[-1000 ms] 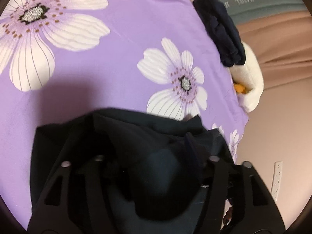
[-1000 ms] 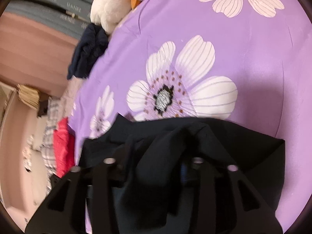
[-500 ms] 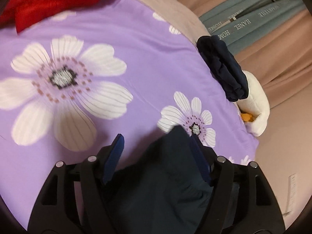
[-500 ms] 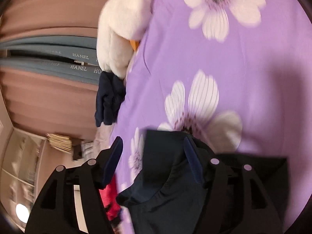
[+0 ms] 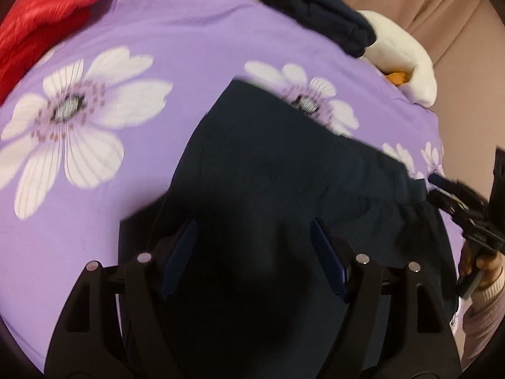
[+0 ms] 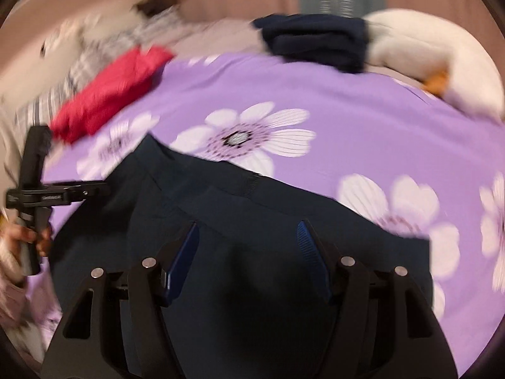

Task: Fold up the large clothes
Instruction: 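Lower the folded hem onto the jacket with both grippers and release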

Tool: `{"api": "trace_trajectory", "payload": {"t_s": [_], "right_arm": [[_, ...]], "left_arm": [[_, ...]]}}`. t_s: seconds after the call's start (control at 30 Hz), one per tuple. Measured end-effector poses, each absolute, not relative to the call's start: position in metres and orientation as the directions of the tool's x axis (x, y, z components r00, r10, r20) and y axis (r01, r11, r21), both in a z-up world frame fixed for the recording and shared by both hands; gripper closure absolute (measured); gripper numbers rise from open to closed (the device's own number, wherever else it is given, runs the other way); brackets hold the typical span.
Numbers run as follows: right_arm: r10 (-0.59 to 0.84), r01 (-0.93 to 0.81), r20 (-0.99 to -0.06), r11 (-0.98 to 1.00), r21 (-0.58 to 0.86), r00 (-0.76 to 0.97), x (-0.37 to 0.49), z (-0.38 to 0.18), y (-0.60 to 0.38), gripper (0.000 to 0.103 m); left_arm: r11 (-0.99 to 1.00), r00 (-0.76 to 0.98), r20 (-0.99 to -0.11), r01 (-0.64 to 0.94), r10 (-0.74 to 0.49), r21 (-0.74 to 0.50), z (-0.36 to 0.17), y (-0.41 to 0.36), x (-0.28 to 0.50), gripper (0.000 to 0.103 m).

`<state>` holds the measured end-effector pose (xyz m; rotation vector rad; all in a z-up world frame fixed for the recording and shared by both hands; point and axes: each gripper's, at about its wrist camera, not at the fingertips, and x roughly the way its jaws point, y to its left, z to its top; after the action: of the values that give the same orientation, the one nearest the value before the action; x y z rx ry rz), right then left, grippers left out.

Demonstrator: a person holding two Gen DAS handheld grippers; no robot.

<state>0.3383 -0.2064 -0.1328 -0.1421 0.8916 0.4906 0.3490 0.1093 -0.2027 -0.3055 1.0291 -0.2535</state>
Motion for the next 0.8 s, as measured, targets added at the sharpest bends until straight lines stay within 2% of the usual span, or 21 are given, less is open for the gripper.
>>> {"api": "trace_trajectory", "payload": {"t_s": [0.2, 0.23, 0.27, 0.3, 0.33, 0.47, 0.67, 0.77, 0.8], "right_arm": [[0.246, -0.56, -0.848, 0.825, -0.071, 0.47, 0.367, -0.164, -0.17, 0.045], [0.245, -0.575, -0.86, 0.816, -0.067, 0.448, 0.37, -0.168, -0.171, 0.059], [0.237, -0.593, -0.873, 0.802, -0.071, 0.425, 0.372, -0.173, -0.17, 0.066], [0.223, -0.607, -0.881, 0.79, -0.087, 0.417, 0.37, -0.176, -0.166, 0.084], [0.201, -0.63, -0.885, 0.766, -0.124, 0.419, 0.368, -0.178, -0.164, 0.098], [0.181, -0.597, -0.839, 0.777, -0.198, 0.513, 0.372, -0.169, -0.162, 0.099], [0.142, -0.504, -0.806, 0.837, -0.213, 0.575, 0.391, -0.175, -0.155, 0.099], [0.178, -0.462, -0.801, 0.876, -0.136, 0.572, 0.393, -0.167, -0.164, 0.095], [0.21, -0.444, -0.792, 0.892, -0.085, 0.573, 0.391, -0.16, -0.172, 0.089]], "left_arm": [[0.927, 0.488, -0.794, 0.1, -0.362, -0.361, -0.214, 0.117, 0.336, 0.028], [0.924, 0.488, -0.79, 0.103, -0.37, -0.369, -0.214, 0.119, 0.336, 0.028], [0.921, 0.488, -0.789, 0.1, -0.375, -0.376, -0.214, 0.121, 0.336, 0.028], [0.918, 0.486, -0.786, 0.094, -0.381, -0.386, -0.214, 0.122, 0.337, 0.028], [0.915, 0.486, -0.785, 0.089, -0.384, -0.393, -0.214, 0.123, 0.337, 0.028], [0.914, 0.489, -0.785, 0.074, -0.382, -0.398, -0.214, 0.123, 0.341, 0.028], [0.916, 0.483, -0.796, 0.035, -0.365, -0.399, -0.213, 0.121, 0.348, 0.028], [0.916, 0.487, -0.794, 0.033, -0.364, -0.399, -0.203, 0.11, 0.356, 0.025], [0.914, 0.495, -0.785, 0.052, -0.374, -0.402, -0.197, 0.104, 0.358, 0.024]]}}
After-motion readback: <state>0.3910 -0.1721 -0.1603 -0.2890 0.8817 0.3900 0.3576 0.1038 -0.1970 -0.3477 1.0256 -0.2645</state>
